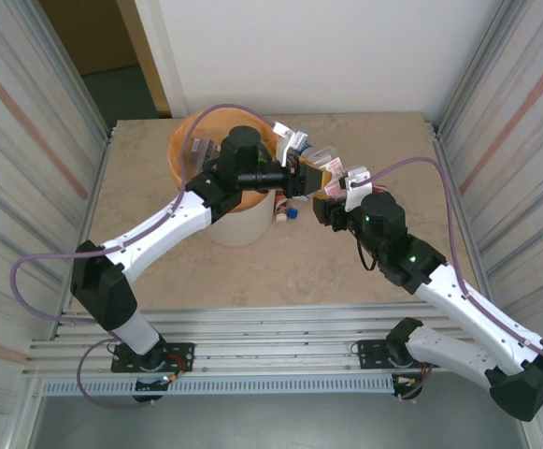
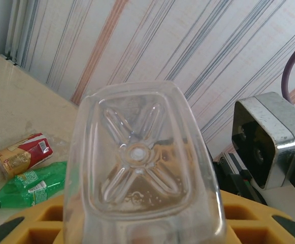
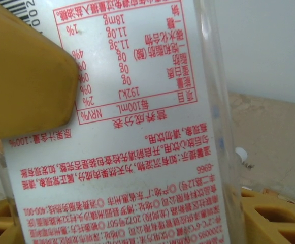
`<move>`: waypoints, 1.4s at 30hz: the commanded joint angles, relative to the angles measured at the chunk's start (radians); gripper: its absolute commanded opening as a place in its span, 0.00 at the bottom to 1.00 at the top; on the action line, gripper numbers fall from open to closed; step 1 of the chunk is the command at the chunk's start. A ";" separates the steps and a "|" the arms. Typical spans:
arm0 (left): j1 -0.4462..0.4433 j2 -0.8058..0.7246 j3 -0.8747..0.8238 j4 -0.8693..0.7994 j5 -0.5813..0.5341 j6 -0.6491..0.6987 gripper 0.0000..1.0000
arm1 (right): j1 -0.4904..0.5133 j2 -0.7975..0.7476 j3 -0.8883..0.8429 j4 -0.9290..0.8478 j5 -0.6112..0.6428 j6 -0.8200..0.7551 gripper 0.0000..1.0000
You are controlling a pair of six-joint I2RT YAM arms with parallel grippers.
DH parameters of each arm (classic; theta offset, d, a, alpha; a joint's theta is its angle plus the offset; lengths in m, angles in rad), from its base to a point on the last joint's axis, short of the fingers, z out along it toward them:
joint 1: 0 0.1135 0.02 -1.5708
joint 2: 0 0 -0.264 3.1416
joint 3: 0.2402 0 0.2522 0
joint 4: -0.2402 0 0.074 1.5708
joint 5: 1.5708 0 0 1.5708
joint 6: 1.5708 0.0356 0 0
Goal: Put the plastic bottles in the bin
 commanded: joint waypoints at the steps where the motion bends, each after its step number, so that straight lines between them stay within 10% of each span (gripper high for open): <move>1: -0.006 0.006 0.032 0.028 0.028 0.003 0.19 | 0.007 -0.015 0.008 0.013 0.021 -0.023 0.69; 4: -0.006 -0.010 0.020 0.031 0.005 0.018 0.16 | 0.007 -0.023 0.006 0.003 0.049 -0.013 0.99; 30: 0.084 -0.318 -0.036 -0.131 -0.422 0.319 0.15 | 0.002 -0.156 0.006 -0.183 0.293 0.129 0.98; 42: 0.297 -0.330 0.026 -0.315 -0.432 0.315 0.14 | -0.025 -0.079 0.046 -0.246 0.321 0.185 0.98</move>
